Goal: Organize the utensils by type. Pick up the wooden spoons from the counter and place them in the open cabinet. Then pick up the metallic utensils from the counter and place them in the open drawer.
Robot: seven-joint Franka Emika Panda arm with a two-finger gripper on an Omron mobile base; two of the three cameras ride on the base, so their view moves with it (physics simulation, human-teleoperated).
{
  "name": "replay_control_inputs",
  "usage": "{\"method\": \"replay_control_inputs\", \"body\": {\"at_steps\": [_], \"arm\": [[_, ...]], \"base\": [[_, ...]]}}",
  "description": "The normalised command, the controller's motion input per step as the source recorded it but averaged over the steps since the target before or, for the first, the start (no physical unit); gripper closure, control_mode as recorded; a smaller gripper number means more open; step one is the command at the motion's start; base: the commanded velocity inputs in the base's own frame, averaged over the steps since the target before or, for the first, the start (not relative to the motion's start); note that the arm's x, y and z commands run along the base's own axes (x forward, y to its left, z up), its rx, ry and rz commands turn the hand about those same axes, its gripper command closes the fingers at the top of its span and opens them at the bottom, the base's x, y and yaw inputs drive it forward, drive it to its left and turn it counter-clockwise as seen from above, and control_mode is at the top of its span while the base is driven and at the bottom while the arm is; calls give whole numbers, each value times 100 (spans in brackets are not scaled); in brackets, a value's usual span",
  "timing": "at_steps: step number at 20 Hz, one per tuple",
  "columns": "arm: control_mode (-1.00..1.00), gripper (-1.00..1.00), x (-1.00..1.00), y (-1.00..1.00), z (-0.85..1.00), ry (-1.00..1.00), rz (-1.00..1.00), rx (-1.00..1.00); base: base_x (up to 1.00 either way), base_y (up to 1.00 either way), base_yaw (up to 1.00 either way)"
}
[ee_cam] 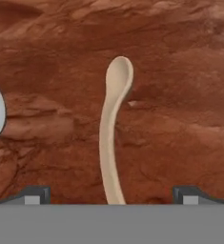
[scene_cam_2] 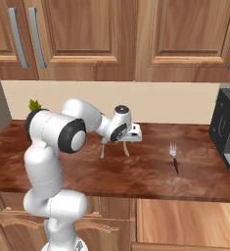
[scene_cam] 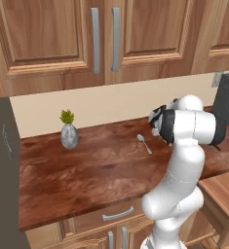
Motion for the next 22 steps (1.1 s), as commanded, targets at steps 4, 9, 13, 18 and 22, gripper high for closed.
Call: {"method": "replay_control_inputs", "body": {"at_steps": [4, 9, 13, 18, 22], "arm": [[-100, -100, 51, 0, -45, 5, 0, 0], [-100, -100, 52, -6, -33, 2, 0, 0], [-100, -100, 22, -6, -31, 0, 0, 0], [-100, -100, 0, -1, -37, 0, 0, 0], [-100, 100, -10, 0, -49, 0, 0, 0]], "base": [[0, 0, 0], [0, 0, 0], [0, 0, 0], [0, 0, 0], [0, 0, 0]]}}
